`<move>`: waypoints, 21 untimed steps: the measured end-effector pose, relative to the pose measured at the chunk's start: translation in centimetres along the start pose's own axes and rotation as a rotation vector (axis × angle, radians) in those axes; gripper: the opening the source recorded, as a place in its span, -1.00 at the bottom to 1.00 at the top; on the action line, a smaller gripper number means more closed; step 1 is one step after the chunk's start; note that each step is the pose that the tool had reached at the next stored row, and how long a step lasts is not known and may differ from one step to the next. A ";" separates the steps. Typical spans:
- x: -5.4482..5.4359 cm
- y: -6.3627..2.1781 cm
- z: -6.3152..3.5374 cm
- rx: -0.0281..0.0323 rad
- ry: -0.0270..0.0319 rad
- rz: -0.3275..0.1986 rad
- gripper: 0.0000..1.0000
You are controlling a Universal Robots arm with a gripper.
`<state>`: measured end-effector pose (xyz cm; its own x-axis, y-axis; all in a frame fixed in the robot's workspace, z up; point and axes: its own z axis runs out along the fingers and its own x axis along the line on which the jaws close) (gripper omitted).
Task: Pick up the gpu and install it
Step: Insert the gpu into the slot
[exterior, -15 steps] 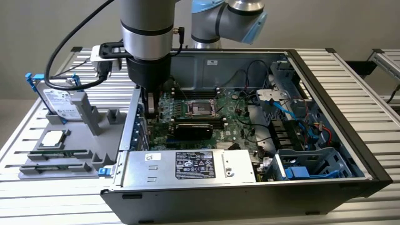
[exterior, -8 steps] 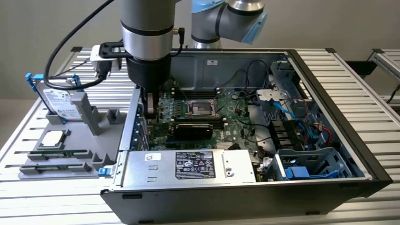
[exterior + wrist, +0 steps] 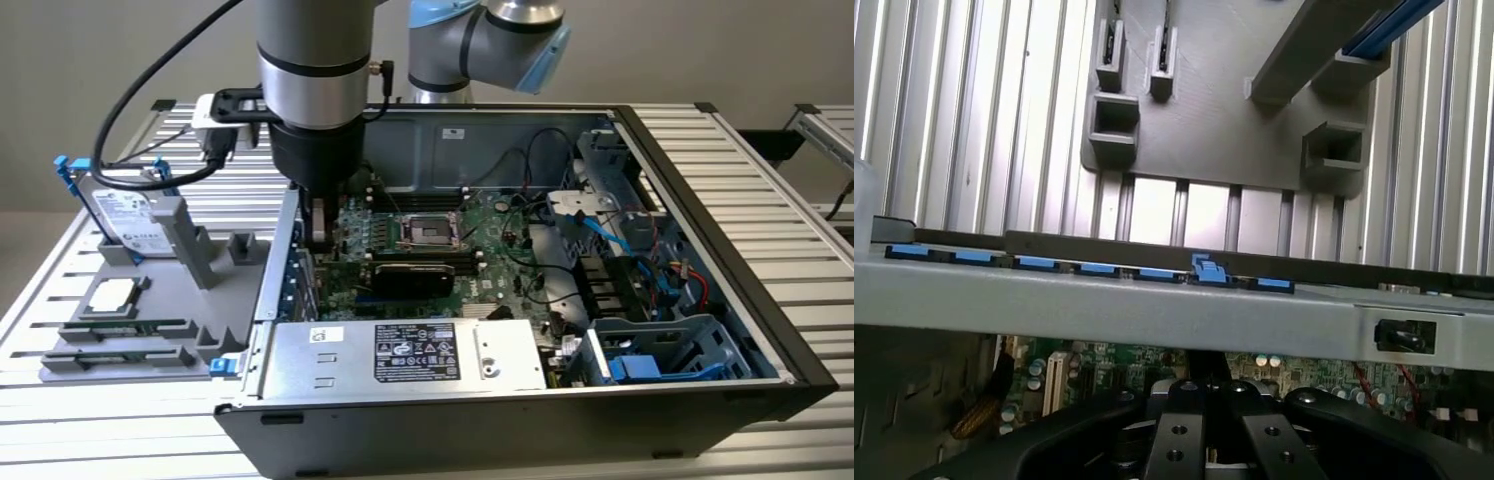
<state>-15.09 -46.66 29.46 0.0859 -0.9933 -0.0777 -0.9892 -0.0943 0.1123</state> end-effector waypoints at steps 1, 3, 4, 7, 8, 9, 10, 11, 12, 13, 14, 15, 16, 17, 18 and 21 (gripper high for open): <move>0.0 0.01 0.00 -0.0004 -0.0003 0.002 -0.79; 0.0 0.03 0.01 -0.0018 -0.0006 0.003 -0.79; 0.0 0.04 0.01 -0.0025 -0.0006 0.004 -0.79; 0.0 0.04 0.02 -0.0052 -0.0010 0.006 -0.79; 0.0 0.04 0.02 -0.0059 -0.0011 0.006 -0.79; 0.0 0.04 0.03 -0.0061 -0.0011 0.006 -0.79; 0.0 0.03 0.03 -0.0062 -0.0011 0.006 -0.79; 0.0 0.01 0.03 -0.0062 -0.0011 0.006 -0.79; 0.0 -0.03 0.03 -0.0062 -0.0012 0.006 -0.79; 0.0 -0.07 0.04 -0.0063 -0.0012 0.006 -0.79; 0.0 -0.12 0.03 -0.0062 -0.0012 0.006 -0.79; 0.0 -0.18 0.03 -0.0062 -0.0011 0.006 -0.79; 0.1 -0.24 0.02 -0.0062 -0.0012 0.006 -0.79; 0.1 -0.30 0.02 -0.0059 -0.0012 0.006 -0.79; 0.1 -0.36 0.01 -0.0061 -0.0011 0.006 -0.79; 0.1 -0.44 0.00 -0.0080 -0.0014 0.007 -0.79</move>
<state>-14.65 -46.69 29.40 0.0793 -0.9938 -0.0783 -0.9887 -0.0884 0.1208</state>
